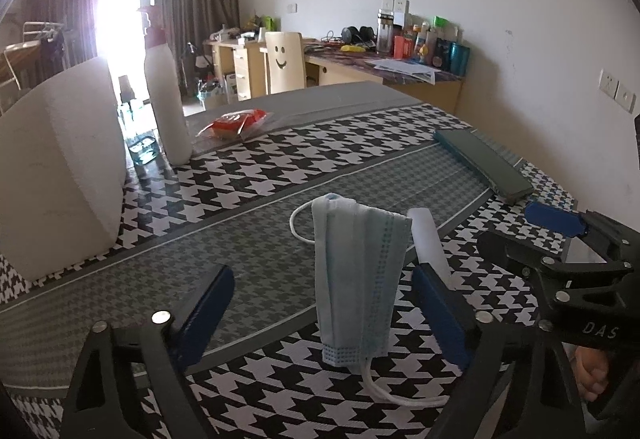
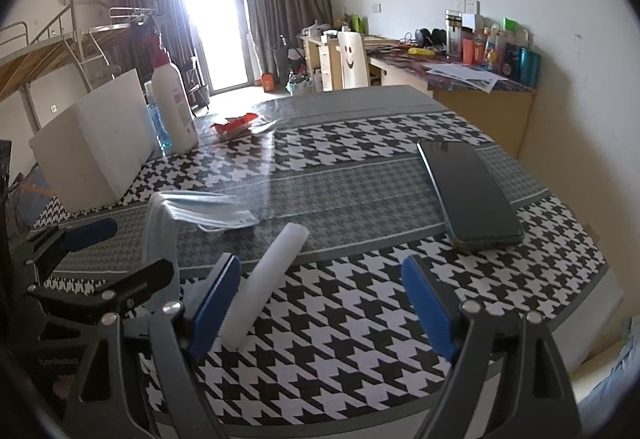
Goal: Organize soft objects
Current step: 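Close the left gripper on the blue mask while the right gripper grasps the white roll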
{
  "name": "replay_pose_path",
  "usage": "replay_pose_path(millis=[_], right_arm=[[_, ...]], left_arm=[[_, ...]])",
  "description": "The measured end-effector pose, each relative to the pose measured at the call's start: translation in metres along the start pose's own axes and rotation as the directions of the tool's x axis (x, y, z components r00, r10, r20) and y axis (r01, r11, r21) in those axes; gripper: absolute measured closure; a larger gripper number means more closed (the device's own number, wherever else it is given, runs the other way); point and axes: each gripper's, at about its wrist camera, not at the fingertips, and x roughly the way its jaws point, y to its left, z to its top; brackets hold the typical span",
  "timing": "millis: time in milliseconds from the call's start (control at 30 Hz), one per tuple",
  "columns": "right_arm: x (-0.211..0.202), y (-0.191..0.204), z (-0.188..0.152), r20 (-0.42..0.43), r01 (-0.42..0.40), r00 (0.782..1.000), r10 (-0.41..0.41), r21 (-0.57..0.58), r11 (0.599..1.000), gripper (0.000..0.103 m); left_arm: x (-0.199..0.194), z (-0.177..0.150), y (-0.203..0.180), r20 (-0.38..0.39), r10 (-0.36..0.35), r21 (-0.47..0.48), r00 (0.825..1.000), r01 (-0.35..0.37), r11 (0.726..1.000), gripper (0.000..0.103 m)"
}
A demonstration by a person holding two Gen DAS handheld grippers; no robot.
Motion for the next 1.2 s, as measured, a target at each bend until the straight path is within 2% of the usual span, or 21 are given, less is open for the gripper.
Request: replay_pose_path(millis=[233,367,467,533,700,933,1200], right_arm=[[0.010,-0.007,-0.001,-0.024,-0.035,0.999,0.035,0.020,0.999,0.017],[0.011,-0.007,-0.002,-0.030,-0.043,0.999,0.043,0.011,0.999,0.017],[0.013,-0.008,-0.001,-0.028,-0.052,0.998,0.052,0.013,0.999,0.017],[0.014,-0.008,-0.002,-0.032,-0.055,0.998,0.055,0.013,0.998,0.017],[0.017,-0.008,-0.003,-0.046,-0.065,0.997,0.065,0.020,0.998,0.017],[0.020,0.003,-0.004,-0.067,-0.084,0.994,0.085,0.009,0.996,0.017],[0.025,0.016,-0.005,-0.093,-0.067,0.993,0.066,-0.009,0.998,0.017]], left_arm=[[0.010,0.000,-0.001,-0.035,-0.023,0.005,0.999,0.023,1.000,0.032],[0.013,0.002,-0.003,-0.042,-0.034,0.013,0.999,0.034,0.999,0.037],[0.016,0.003,-0.003,-0.050,-0.040,0.006,0.998,0.040,0.999,0.051],[0.019,0.003,-0.002,-0.060,-0.053,0.000,0.997,0.053,0.999,0.065],[0.017,0.002,0.001,-0.054,-0.068,-0.016,0.996,0.068,0.998,0.080],[0.007,0.002,0.002,-0.032,-0.049,-0.014,0.998,0.048,0.999,0.086],[-0.003,0.002,0.005,-0.003,-0.029,-0.012,1.000,0.029,0.999,0.087]])
